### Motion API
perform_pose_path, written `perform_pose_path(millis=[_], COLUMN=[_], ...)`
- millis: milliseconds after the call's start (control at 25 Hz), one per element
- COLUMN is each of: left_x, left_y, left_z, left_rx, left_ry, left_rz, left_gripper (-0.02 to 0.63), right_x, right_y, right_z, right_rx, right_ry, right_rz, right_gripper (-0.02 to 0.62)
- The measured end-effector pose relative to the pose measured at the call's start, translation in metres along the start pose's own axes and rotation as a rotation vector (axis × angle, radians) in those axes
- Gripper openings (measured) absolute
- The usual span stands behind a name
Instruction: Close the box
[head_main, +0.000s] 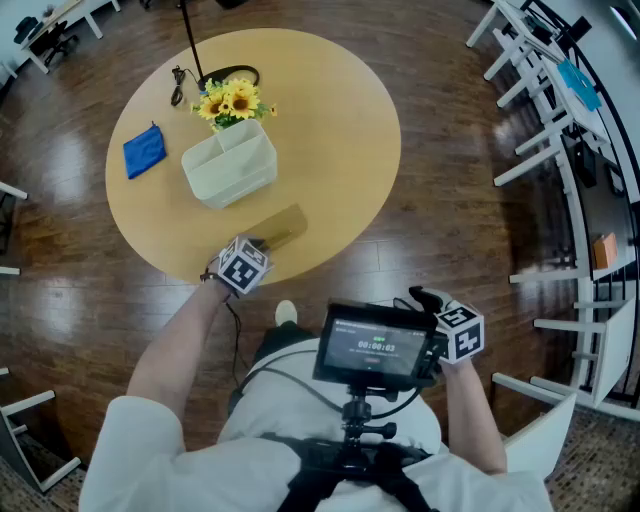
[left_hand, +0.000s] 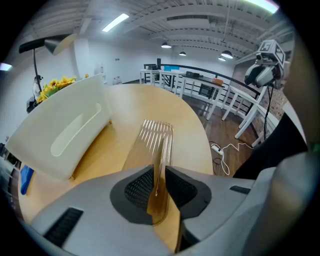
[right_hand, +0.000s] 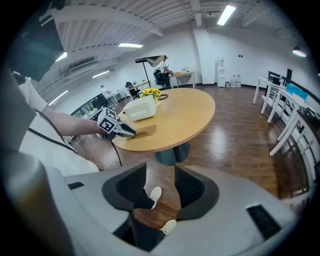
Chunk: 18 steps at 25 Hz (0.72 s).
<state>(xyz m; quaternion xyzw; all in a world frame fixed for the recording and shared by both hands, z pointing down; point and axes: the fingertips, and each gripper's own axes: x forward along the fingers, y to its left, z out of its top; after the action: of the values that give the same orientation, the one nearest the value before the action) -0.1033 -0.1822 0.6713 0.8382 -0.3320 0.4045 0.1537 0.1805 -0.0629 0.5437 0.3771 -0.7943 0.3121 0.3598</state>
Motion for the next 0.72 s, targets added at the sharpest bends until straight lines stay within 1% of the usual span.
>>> perform_pose_path(millis=[40,120,240,320,440,520,560,640,720], left_x=[-0.001,-0.003,-0.01,-0.025,-0.07,-0.104,-0.118,-0.138,-0.144], left_y=[0.001,0.001,-0.001,-0.004,-0.003,0.013,0.027,0.062,0.097], left_z=[0.0,0.0,0.008,0.022,0.057,0.082,0.092,0.106,0.112], left_rx=[0.027,0.062,0.09,0.141,0.239,0.275,0.275,0.254,0.239], left_ry=[-0.001,-0.007,-0.034,-0.056,-0.109,-0.144,-0.152,-0.146,-0.119], left_rz=[0.007,0.006,-0.034,-0.062,-0.09,-0.078,-0.063,-0.034,-0.016], left_gripper=[0.037,0.008,0.007,0.006,0.006,0.006,0.006,0.006,0.006], right_x=[-0.001,-0.001,0.004,0.007,0.011,0.015,0.017,0.022,0.027], right_y=[0.003,0.008,0.009,0.016,0.024,0.022,0.021,0.022,0.023], right_z=[0.004,0.009,0.01,0.018,0.027,0.029,0.03,0.036,0.043], right_rx=[0.002,0.006,0.008,0.006,0.005,0.004,0.005,0.007,0.009], right_ry=[-0.003,-0.009,-0.006,-0.013,-0.029,-0.036,-0.04,-0.049,-0.059], right_rz=[-0.001,-0.005,-0.015,-0.011,-0.003,-0.005,-0.004,0.0,0.003], right_gripper=[0.187,0.187,0.187,0.187,0.187,0.187,0.187,0.187,0.187])
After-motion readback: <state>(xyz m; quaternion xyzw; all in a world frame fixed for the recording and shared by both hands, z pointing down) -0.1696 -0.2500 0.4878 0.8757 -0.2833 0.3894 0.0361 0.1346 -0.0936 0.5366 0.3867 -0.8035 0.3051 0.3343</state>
